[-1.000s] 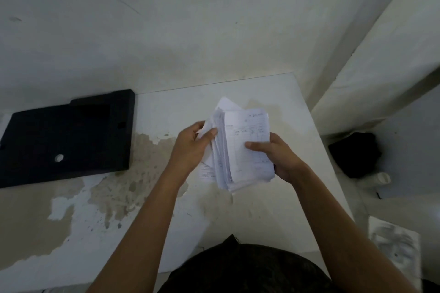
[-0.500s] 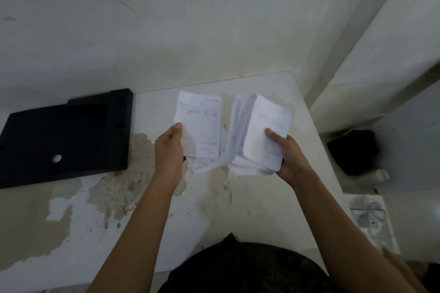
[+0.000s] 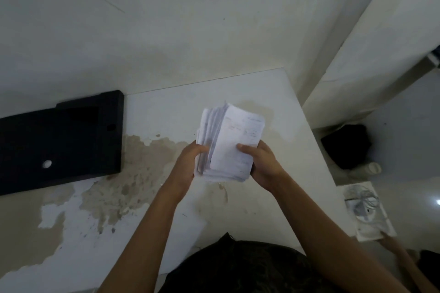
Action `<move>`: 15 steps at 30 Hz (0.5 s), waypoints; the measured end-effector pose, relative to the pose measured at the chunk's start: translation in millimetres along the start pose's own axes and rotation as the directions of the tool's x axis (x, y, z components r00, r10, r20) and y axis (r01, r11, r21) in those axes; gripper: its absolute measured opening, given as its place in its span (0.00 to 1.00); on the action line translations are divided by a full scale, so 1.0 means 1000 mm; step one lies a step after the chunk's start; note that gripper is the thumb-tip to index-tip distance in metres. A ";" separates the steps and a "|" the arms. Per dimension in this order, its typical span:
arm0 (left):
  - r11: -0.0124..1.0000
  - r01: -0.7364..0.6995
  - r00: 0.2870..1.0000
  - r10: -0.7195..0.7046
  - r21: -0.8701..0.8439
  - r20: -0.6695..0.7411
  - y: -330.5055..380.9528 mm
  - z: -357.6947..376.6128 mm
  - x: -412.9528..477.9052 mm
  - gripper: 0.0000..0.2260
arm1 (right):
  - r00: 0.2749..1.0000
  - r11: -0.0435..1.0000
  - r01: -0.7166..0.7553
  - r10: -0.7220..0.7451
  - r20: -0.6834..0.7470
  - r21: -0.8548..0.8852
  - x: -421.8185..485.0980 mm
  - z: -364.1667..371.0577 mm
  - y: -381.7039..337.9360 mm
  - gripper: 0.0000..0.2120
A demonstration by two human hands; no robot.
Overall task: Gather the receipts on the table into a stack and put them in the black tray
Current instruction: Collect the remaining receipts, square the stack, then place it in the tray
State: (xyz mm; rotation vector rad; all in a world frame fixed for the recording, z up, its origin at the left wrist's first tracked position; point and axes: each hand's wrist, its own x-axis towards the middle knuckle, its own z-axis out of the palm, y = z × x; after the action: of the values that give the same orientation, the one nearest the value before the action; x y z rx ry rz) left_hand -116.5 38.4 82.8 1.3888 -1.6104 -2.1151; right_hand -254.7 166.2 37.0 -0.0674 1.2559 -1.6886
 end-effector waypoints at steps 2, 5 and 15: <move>0.969 -0.040 0.998 0.050 0.242 -0.036 -0.005 -0.003 0.005 0.04 | 0.999 0.984 0.045 -0.046 0.001 -0.175 0.001 0.001 0.002 0.26; 0.896 -0.053 0.997 0.071 0.441 -0.023 -0.021 -0.003 0.006 0.08 | 0.997 0.911 0.067 -0.080 -0.013 -0.407 -0.003 0.008 0.010 0.25; 0.953 -0.140 0.980 0.172 0.268 -0.101 -0.086 -0.003 0.001 0.19 | 0.998 0.803 0.039 -0.059 -0.014 -0.595 -0.010 -0.016 0.046 0.24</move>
State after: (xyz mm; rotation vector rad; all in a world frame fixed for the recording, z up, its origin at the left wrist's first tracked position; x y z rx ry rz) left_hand -81.1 71.3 11.5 1.3785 -1.9308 -1.7446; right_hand -227.5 185.5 -0.2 -0.4573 1.7852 -1.2758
